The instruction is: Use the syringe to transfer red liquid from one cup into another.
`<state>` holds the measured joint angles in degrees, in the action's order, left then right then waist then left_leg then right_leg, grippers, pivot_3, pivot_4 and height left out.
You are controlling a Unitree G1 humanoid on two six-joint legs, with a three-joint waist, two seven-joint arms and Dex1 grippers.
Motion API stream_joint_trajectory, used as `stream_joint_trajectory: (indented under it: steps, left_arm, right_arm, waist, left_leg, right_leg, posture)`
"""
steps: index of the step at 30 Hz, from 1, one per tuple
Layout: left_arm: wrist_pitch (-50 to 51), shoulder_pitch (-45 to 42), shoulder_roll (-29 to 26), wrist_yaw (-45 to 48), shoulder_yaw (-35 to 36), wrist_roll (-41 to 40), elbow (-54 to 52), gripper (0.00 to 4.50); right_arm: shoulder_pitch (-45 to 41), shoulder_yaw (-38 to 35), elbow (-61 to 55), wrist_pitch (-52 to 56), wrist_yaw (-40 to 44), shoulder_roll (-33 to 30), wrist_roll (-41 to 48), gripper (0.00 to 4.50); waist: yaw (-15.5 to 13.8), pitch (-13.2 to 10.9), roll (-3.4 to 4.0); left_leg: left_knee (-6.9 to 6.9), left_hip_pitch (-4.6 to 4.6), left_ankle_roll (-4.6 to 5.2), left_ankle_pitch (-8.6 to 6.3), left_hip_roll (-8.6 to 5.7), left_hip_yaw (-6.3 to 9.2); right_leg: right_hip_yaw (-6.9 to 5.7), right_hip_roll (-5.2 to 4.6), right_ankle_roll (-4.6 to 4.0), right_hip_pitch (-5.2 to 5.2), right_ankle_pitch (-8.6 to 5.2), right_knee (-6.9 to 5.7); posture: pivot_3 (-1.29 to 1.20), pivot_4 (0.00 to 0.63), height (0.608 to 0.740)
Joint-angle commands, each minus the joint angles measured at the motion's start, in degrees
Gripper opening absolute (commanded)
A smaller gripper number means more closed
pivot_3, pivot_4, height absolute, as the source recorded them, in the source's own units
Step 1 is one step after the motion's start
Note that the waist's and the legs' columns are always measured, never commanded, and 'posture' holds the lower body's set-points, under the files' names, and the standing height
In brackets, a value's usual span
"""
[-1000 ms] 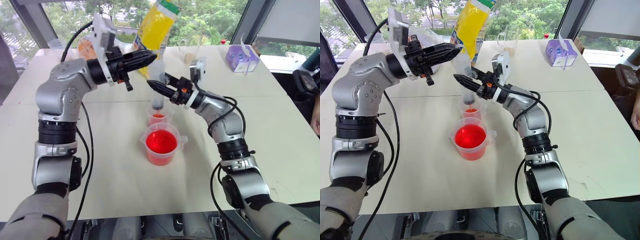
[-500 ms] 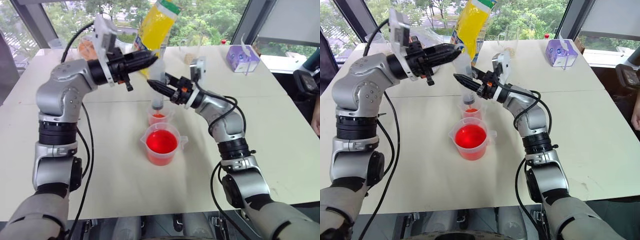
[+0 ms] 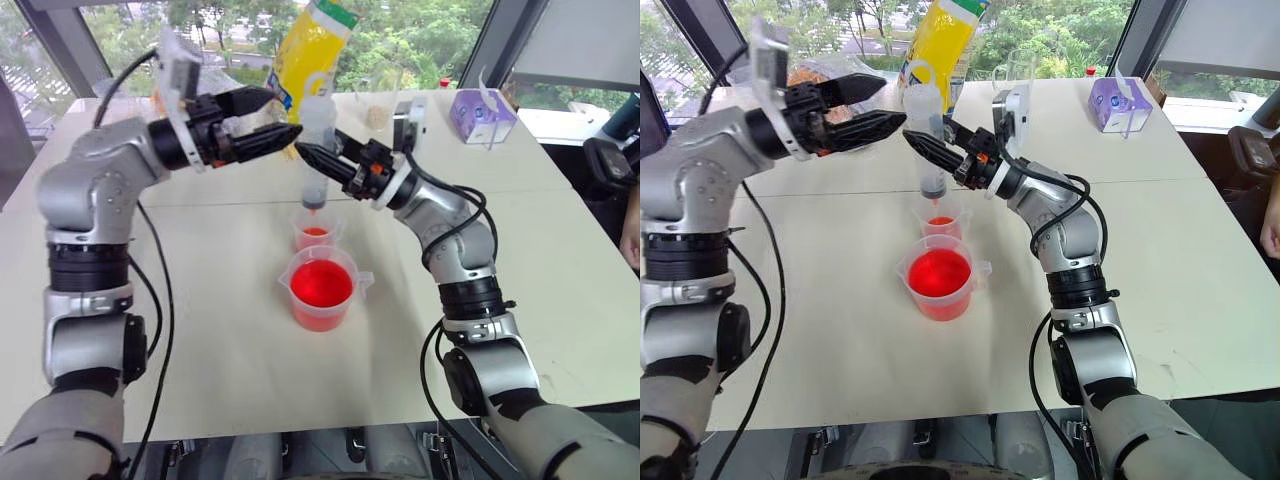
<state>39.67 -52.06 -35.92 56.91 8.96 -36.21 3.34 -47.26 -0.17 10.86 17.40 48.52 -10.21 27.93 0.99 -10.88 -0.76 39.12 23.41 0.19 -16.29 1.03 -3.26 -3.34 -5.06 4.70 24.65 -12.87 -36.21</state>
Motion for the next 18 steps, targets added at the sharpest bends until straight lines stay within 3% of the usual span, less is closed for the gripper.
stream_joint_trajectory:
  steps: [1, 6, 12, 18]
  left_arm:
    - [1.68, 3.27, -2.28, 0.89, 2.33, -3.0, -5.78, 4.45]
    - [2.44, 11.05, -4.27, 0.77, 2.48, -4.27, -12.06, 4.45]
    - [4.13, 16.27, -3.21, -2.3, 3.39, -7.29, -17.01, 4.45]
    - [4.25, 19.39, -3.92, -3.64, 3.48, -9.09, -19.67, 4.45]
  right_arm:
    - [-2.34, -2.15, -4.49, 2.9, -1.25, -1.9, 2.13, 1.39]
    - [-6.32, -6.03, -11.21, 14.11, -5.0, -9.09, 6.39, 1.39]
    - [-10.69, -8.3, -12.29, 40.45, -13.55, -21.29, 9.15, 1.39]
    - [-7.79, -6.64, -8.97, 58.81, -20.28, -27.55, 5.58, 1.39]
  waist:
    - [-0.13, 0.0, 0.0]
    - [-0.34, -0.02, 0.02]
    - [-0.3, 0.0, 0.0]
    - [-0.31, 0.0, 0.0]
  left_leg:
    - [0.0, 0.0, 0.0, 0.0, 0.0, 0.0]
    - [0.01, 0.03, 0.0, 0.0, -0.04, 0.01]
    - [0.0, 0.02, 0.02, -0.01, -0.04, 0.03]
    - [-0.02, 0.02, 0.06, -0.03, -0.04, 0.01]
  right_leg:
    - [0.0, 0.0, 0.0, 0.0, 0.0, 0.0]
    - [-0.01, -0.1, 0.0, 0.0, 0.0, 0.0]
    - [-0.02, -0.12, -0.02, -0.01, 0.0, 0.03]
    - [-0.01, -0.11, -0.03, 0.0, 0.0, 0.03]
  posture:
    - [0.0, 0.15, 0.74]
    - [0.0, 0.15, 0.74]
    - [0.0, 0.15, 0.74]
    - [0.0, 0.15, 0.74]
